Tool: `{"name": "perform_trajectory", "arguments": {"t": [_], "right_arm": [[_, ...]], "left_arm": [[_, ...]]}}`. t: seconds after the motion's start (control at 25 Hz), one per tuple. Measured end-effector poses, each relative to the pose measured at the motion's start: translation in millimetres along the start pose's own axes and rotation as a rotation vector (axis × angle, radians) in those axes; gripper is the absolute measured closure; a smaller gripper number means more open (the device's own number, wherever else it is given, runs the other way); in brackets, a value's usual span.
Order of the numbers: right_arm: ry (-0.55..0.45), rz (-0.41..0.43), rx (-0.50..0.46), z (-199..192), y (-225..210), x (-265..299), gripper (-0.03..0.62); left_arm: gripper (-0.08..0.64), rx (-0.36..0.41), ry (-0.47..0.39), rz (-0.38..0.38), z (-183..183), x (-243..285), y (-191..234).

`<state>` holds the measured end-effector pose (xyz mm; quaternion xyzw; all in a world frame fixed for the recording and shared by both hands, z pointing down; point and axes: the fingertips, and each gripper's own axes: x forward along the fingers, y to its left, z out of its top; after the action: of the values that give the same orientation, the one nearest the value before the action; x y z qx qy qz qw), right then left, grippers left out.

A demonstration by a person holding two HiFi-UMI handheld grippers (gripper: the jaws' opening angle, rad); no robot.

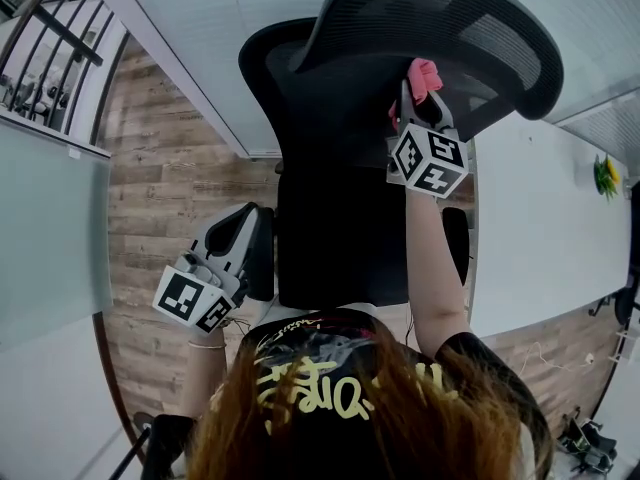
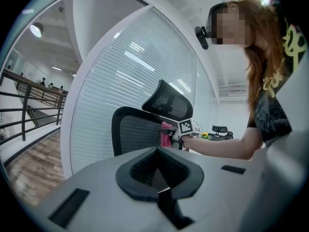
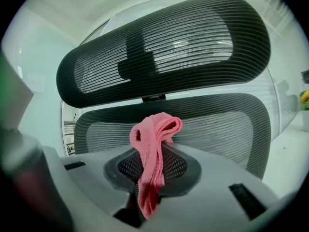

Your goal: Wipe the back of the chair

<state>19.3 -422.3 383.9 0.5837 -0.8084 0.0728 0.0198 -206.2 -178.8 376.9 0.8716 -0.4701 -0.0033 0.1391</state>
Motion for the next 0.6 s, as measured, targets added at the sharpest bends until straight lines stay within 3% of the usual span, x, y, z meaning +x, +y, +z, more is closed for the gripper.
{"name": "perform_trajectory", "arguments": {"t": [0.2, 0.6], "right_arm": [[-0.009, 0.027, 0.025, -0.6, 27.6, 5.7, 0.526], [-0.006, 0.112, -0.048, -3.9, 90.5, 17.0, 0.525]], "left_arm": [[0.568, 0.001, -0.004, -0.028, 3.9, 4.7, 9.3], [0.567, 0.005, 0.003, -0.068, 10.0, 9.0, 28.2]]}}
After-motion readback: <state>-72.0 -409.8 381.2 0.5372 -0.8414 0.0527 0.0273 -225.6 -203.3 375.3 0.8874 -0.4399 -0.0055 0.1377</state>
